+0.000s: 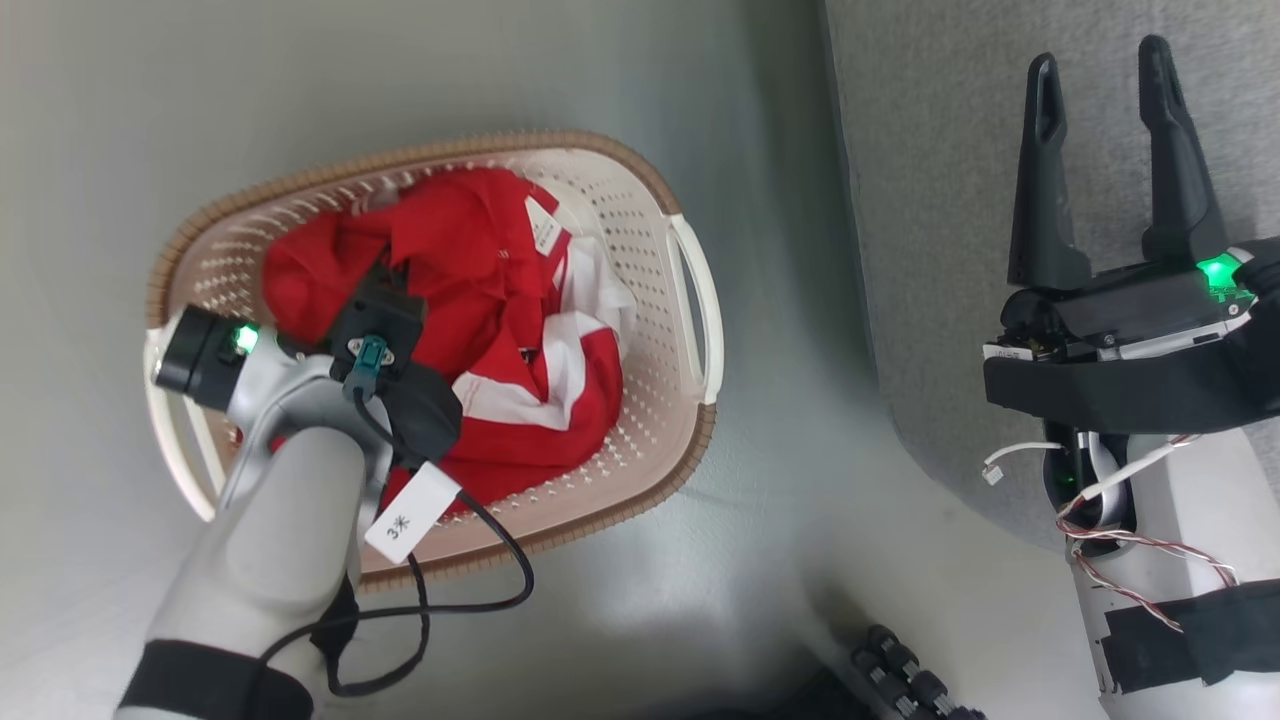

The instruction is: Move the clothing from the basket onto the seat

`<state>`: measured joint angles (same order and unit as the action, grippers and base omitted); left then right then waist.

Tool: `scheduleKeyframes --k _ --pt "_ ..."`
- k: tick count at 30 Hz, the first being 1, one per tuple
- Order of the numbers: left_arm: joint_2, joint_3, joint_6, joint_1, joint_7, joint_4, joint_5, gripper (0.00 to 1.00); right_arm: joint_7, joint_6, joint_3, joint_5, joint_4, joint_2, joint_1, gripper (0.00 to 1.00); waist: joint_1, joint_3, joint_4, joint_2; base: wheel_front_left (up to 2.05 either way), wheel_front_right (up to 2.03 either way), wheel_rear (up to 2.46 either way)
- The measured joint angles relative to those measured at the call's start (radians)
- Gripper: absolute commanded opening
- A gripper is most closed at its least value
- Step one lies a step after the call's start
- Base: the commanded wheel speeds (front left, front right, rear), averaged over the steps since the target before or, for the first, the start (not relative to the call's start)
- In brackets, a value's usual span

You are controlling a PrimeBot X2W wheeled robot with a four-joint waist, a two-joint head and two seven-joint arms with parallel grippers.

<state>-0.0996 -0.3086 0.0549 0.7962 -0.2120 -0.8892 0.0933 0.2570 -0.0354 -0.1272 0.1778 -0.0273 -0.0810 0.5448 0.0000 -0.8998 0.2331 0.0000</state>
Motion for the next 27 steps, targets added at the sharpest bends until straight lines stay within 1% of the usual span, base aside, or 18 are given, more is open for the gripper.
scheduleKeyframes --k 5,18,27 --pt "0.017 0.02 -0.014 -0.033 -0.024 0.002 -0.051 0.0 0.0 0.0 0.002 -0.003 0.059 0.002 -0.001 1.0 0.0 0.048 -0.014 0.0 0.0 0.0 0.0" --pt "0.046 0.012 -0.1 -0.05 -0.037 0.116 -0.121 0.0 0.0 -0.01 0.011 -0.004 0.163 0.002 -0.045 1.0 -0.0001 0.217 -0.071 -0.0001 0.0 0.0 0.0" --pt "0.054 -0.004 -0.126 -0.064 -0.038 0.226 -0.156 0.0 0.0 -0.02 0.017 -0.009 0.222 -0.002 -0.09 1.0 -0.0002 0.348 -0.115 -0.0001 0.0 0.0 0.0"
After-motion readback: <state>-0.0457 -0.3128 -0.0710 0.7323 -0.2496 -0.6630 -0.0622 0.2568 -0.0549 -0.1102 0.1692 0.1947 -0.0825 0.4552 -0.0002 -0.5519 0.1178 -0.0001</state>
